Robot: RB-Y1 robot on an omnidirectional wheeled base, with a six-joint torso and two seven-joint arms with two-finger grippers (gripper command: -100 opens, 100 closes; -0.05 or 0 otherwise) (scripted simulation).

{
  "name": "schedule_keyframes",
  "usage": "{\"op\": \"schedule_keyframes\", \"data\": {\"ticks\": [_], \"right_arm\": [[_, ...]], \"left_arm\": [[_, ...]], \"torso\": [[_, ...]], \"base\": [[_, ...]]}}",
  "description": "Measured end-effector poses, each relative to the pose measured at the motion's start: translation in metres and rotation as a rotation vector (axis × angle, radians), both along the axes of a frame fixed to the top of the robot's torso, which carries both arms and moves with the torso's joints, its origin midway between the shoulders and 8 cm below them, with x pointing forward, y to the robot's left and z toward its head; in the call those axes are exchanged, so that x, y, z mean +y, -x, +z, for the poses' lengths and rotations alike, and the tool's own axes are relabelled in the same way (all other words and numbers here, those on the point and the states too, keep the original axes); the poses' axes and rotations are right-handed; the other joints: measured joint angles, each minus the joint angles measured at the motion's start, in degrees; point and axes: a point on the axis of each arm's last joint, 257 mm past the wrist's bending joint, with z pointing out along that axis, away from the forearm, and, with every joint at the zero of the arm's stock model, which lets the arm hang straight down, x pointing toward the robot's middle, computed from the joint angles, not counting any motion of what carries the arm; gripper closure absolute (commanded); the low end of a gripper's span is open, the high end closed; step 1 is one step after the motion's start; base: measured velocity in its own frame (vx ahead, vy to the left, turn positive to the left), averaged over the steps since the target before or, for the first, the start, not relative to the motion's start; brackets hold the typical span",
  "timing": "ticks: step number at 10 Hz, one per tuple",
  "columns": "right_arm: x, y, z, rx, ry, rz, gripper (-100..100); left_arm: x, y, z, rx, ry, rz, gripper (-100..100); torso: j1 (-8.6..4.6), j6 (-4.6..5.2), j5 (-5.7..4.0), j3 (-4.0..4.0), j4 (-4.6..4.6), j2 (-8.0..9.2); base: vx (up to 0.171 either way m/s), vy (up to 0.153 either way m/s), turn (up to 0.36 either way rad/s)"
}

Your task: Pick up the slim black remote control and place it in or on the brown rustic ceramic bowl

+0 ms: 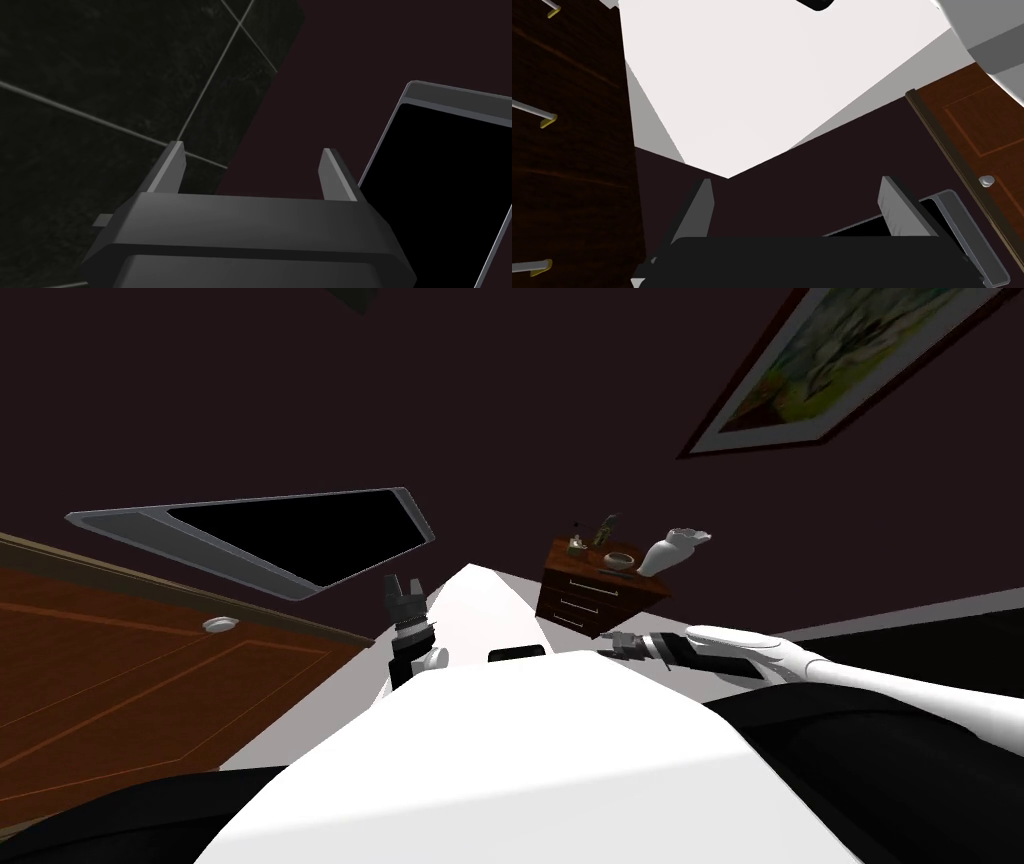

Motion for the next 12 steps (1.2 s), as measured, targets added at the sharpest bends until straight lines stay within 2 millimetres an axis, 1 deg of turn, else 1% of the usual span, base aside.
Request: {"op": "schedule_keyframes", "data": {"ticks": [2, 3, 4, 5, 6, 7, 8, 9, 10, 11, 12], "right_arm": [[-0.029, 0.007, 0.001, 0.018, 0.079, 0.03, -100], [-0.05, 0.005, 0.004, 0.027, 0.129, 0.049, -100], [-0.062, 0.008, 0.005, 0.036, 0.157, 0.058, -100], [-0.079, 0.012, 0.011, 0.049, 0.203, 0.074, -100], [-0.101, 0.014, 0.015, 0.059, 0.261, 0.101, -100], [-0.113, 0.014, 0.016, 0.064, 0.295, 0.111, -100], [-0.131, 0.017, 0.019, 0.078, 0.338, 0.12, -100], [-0.141, 0.017, 0.023, 0.083, 0.364, 0.126, -100], [-0.16, 0.015, 0.029, 0.092, 0.405, 0.134, -100], [-0.177, 0.023, 0.035, 0.116, 0.447, 0.144, -100], [-0.187, 0.022, 0.037, 0.117, 0.475, 0.152, -100]], "left_arm": [[0.0, 0.0, 0.0, 0.0, 0.0, 0.0, 0], [0.0, 0.0, 0.0, 0.0, 0.0, 0.0, 0], [0.0, 0.0, 0.0, 0.0, 0.0, 0.0, 0], [0.0, 0.0, 0.0, 0.0, 0.0, 0.0, 0], [0.0, 0.0, 0.0, 0.0, 0.0, 0.0, 0], [0.0, 0.0, 0.0, 0.0, 0.0, 0.0, 0], [0.0, 0.0, 0.0, 0.0, 0.0, 0.0, 0], [0.0, 0.0, 0.0, 0.0, 0.0, 0.0, 0], [0.0, 0.0, 0.0, 0.0, 0.0, 0.0, 0], [0.0, 0.0, 0.0, 0.0, 0.0, 0.0, 0], [0.0, 0.0, 0.0, 0.0, 0.0, 0.0, 0]], "torso": [[-0.01, -0.01, 0.0, -0.03, -0.01, -0.04], [0.03, -0.06, 0.01, -0.07, -0.02, -0.12], [0.05, -0.01, 0.01, -0.04, -0.02, -0.07], [0.03, -0.05, 0.03, -0.07, -0.03, -0.13], [-0.02, -0.09, 0.0, -0.2, -0.08, -0.36], [-0.06, 0.0, -0.02, -0.18, -0.08, -0.3], [-0.09, -0.03, -0.02, -0.15, -0.06, -0.26], [-0.01, 0.0, -0.02, -0.08, -0.04, -0.12], [-0.06, -0.05, -0.01, -0.09, -0.04, -0.16], [-0.1, -0.05, -0.02, -0.22, -0.09, -0.38], [-0.08, 0.02, -0.04, -0.17, -0.07, -0.27]], "base": [[0.131, -0.01, 0.136], [0.127, -0.004, 0.117], [0.145, -0.013, 0.186], [0.216, -0.027, 0.328], [0.185, -0.047, 0.099], [0.168, -0.052, 0.133], [0.127, -0.033, 0.108], [0.148, -0.048, 0.207], [0.225, -0.068, 0.283], [0.171, -0.064, 0.077], [0.166, -0.068, 0.138]]}}
